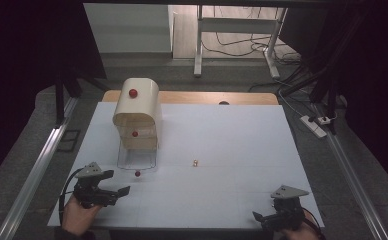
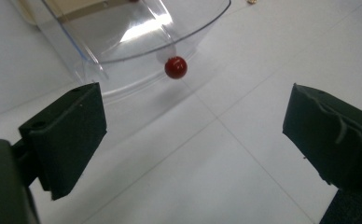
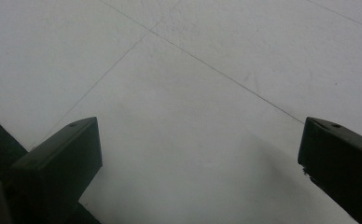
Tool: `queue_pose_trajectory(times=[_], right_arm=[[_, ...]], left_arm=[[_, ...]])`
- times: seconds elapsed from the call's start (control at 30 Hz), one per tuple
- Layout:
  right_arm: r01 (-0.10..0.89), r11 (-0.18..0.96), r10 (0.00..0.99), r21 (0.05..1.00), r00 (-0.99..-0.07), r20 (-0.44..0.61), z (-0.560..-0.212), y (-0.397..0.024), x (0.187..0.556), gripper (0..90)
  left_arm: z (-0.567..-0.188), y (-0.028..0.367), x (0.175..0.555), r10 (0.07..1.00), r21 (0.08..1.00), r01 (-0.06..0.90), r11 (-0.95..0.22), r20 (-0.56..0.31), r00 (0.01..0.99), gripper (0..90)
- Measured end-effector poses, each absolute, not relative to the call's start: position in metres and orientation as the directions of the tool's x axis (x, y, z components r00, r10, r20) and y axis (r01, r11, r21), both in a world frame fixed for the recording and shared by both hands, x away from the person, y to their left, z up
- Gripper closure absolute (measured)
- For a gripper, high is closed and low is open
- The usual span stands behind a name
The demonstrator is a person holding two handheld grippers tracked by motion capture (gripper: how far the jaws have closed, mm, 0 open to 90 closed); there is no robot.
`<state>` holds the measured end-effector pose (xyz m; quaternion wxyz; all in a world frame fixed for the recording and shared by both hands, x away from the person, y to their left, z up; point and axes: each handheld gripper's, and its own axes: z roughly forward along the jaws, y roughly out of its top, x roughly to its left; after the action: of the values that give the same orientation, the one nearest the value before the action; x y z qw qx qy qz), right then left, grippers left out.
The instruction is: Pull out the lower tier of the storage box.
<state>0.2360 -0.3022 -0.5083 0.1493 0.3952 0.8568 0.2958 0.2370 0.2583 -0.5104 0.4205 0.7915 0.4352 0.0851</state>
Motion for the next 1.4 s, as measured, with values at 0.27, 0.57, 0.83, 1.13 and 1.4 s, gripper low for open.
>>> queue_pose_trajectory(times=[0.27, 0.57, 0.83, 1.13, 1.4], right_arm=[[0.590, 0.513, 0.766, 0.623, -0.643, -0.022, -0.508, -0.302, 0.236, 0.0], [0.591, 0.514, 0.765, 0.622, -0.644, -0.021, -0.508, -0.303, 0.236, 0.0], [0.592, 0.515, 0.766, 0.620, -0.643, -0.022, -0.508, -0.302, 0.236, 0.0], [0.592, 0.516, 0.766, 0.619, -0.643, -0.023, -0.509, -0.302, 0.236, 0.0], [0.592, 0.516, 0.766, 0.619, -0.643, -0.024, -0.509, -0.302, 0.236, 0.0]], left_arm=[[-0.514, 0.265, 0.228, 0.759, 0.744, 0.624, -0.238, -0.258, 0.598, 3.1], [-0.516, 0.269, 0.221, 0.759, 0.742, 0.628, -0.235, -0.263, 0.595, 0.4], [-0.518, 0.273, 0.213, 0.762, 0.741, 0.631, -0.230, -0.267, 0.590, 0.0], [-0.520, 0.279, 0.204, 0.766, 0.739, 0.639, -0.214, -0.279, 0.579, 0.0], [-0.521, 0.286, 0.195, 0.774, 0.740, 0.642, -0.200, -0.283, 0.567, 0.0]])
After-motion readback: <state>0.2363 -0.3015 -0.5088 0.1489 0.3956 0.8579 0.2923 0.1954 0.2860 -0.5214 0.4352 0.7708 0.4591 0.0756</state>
